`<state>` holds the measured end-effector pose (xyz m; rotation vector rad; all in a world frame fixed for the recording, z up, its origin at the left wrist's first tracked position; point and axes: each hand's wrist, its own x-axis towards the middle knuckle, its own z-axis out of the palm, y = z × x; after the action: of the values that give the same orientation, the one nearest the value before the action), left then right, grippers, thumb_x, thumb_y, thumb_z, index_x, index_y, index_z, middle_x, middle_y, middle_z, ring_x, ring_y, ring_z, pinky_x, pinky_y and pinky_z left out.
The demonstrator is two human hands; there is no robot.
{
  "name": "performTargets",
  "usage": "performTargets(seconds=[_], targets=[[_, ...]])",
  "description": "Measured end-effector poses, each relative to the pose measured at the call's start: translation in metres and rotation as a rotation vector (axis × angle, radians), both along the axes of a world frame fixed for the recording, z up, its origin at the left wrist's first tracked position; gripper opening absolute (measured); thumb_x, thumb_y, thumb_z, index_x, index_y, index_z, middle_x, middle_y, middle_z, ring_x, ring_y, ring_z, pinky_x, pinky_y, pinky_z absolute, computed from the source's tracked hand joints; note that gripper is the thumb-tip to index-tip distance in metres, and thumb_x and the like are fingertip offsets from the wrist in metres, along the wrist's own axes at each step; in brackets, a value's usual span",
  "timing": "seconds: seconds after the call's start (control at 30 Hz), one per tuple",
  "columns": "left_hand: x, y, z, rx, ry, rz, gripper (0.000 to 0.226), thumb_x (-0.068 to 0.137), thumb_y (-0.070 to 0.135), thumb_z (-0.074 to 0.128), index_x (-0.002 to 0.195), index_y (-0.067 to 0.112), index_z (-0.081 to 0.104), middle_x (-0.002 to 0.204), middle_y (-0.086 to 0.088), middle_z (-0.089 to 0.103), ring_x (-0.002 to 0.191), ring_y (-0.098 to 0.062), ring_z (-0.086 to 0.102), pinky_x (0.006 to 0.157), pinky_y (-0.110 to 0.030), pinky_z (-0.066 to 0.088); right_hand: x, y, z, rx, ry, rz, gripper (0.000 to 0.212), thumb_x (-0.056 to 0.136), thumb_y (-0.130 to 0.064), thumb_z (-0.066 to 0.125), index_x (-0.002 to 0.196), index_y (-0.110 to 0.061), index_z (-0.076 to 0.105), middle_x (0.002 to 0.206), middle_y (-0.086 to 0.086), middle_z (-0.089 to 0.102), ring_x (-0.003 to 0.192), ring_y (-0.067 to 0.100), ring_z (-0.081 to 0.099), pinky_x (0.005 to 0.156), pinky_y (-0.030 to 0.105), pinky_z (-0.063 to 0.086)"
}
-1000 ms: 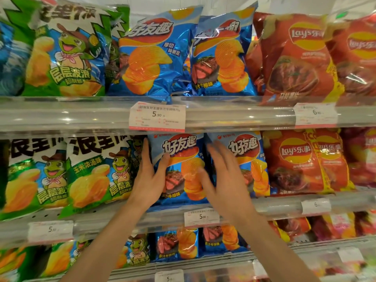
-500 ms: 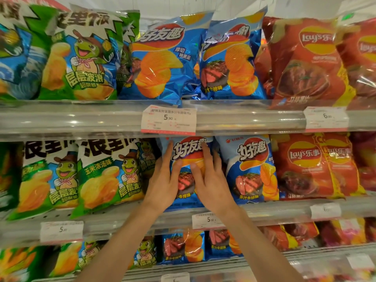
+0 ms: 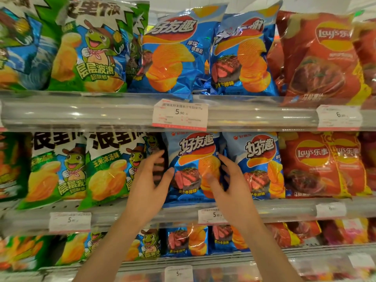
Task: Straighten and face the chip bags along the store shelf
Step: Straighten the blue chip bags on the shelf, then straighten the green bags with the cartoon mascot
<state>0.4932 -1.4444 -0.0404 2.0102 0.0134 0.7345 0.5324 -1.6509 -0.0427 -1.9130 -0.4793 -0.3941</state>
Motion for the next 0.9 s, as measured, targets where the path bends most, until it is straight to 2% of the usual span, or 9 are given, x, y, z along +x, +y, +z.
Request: performTargets(seconds=[0.1,0.2,0.33,0.4,0.47,0.57,0.7,0.83,0.9], targets=[[-0.027,0.007,0.0,-0.077,0.031,-0.033,0.036,0.096,0.021,0.062,0.131,0.028,0.055,0.098,0.016,0.067,0.091,-0.002,0.063,0.08,-0.022,0.053,-0.022,-0.006,-0.005,0.065,0.029,-0.047,0.035,0.095,-0.04,0.062,0.124,-0.053,0.047,0.125,-0.025,0.051,0.114,-0.013,0.051,0.091,0.014,0.045],[-0.049,0.019,-0.007,-0.133,0.079,-0.096,0.026,0.097,0.024,0.06,0.121,0.032,0.06,0.095,0.016,0.069,0.09,-0.01,0.066,0.082,-0.03,0.054,-0.041,-0.009,-0.012,0.068,0.044,-0.148,0.037,0.093,-0.043,0.06,0.129,-0.033,0.055,0.112,-0.019,0.061,0.102,-0.004,0.06,0.081,0.013,0.05],[-0.077,0.036,-0.024,-0.186,0.142,-0.116,0.018,0.097,0.028,0.06,0.113,0.035,0.063,0.092,0.017,0.07,0.09,-0.006,0.067,0.084,-0.028,0.053,-0.07,-0.002,-0.034,0.011,0.167,-0.178,0.023,0.096,-0.038,0.058,0.119,-0.039,0.058,0.093,-0.025,0.066,0.082,0.0,0.065,0.065,0.021,0.053],[-0.088,0.046,-0.034,-0.223,0.159,-0.106,0.017,0.097,0.026,0.062,0.111,0.035,0.065,0.093,0.015,0.071,0.09,-0.006,0.068,0.085,-0.03,0.054,-0.083,0.006,-0.049,0.018,0.215,-0.205,0.019,0.096,-0.032,0.06,0.115,-0.036,0.061,0.087,-0.02,0.07,0.076,0.003,0.067,0.065,0.024,0.053],[-0.097,0.056,-0.043,-0.268,0.164,-0.087,0.014,0.097,0.026,0.063,0.108,0.034,0.066,0.093,0.011,0.073,0.09,-0.01,0.07,0.087,-0.037,0.055,-0.093,0.016,-0.064,0.056,0.26,-0.209,0.016,0.097,-0.022,0.062,0.112,-0.026,0.065,0.083,-0.007,0.073,0.071,0.003,0.066,0.061,0.014,0.048],[-0.106,0.069,-0.052,-0.294,0.224,-0.075,0.017,0.096,0.023,0.063,0.107,0.035,0.067,0.094,0.011,0.074,0.092,-0.008,0.069,0.09,-0.043,0.055,-0.106,0.029,-0.078,0.052,0.336,-0.184,0.015,0.097,-0.021,0.062,0.111,-0.022,0.067,0.083,-0.009,0.072,0.076,0.004,0.067,0.064,0.01,0.048],[-0.115,0.077,-0.053,-0.328,0.221,-0.051,0.012,0.093,0.033,0.067,0.105,0.034,0.068,0.094,0.008,0.075,0.092,-0.011,0.07,0.09,-0.047,0.055,-0.115,0.037,-0.077,0.036,0.371,-0.148,0.017,0.098,-0.022,0.06,0.113,-0.028,0.066,0.083,-0.016,0.071,0.078,0.002,0.067,0.07,0.014,0.052],[-0.119,0.075,-0.048,-0.322,0.226,-0.052,0.017,0.096,0.017,0.062,0.107,0.029,0.068,0.092,0.008,0.076,0.093,-0.01,0.07,0.09,-0.044,0.054,-0.114,0.037,-0.071,0.08,0.36,-0.133,0.015,0.099,-0.025,0.059,0.111,-0.029,0.067,0.086,-0.009,0.074,0.084,0.009,0.069,0.079,0.025,0.056],[-0.122,0.073,-0.042,-0.314,0.217,-0.044,0.018,0.097,0.016,0.061,0.107,0.029,0.068,0.093,0.008,0.075,0.091,-0.01,0.069,0.088,-0.042,0.054,-0.112,0.037,-0.068,0.103,0.34,-0.119,0.014,0.099,-0.022,0.06,0.108,-0.028,0.068,0.084,-0.007,0.074,0.081,0.009,0.069,0.077,0.023,0.055]])
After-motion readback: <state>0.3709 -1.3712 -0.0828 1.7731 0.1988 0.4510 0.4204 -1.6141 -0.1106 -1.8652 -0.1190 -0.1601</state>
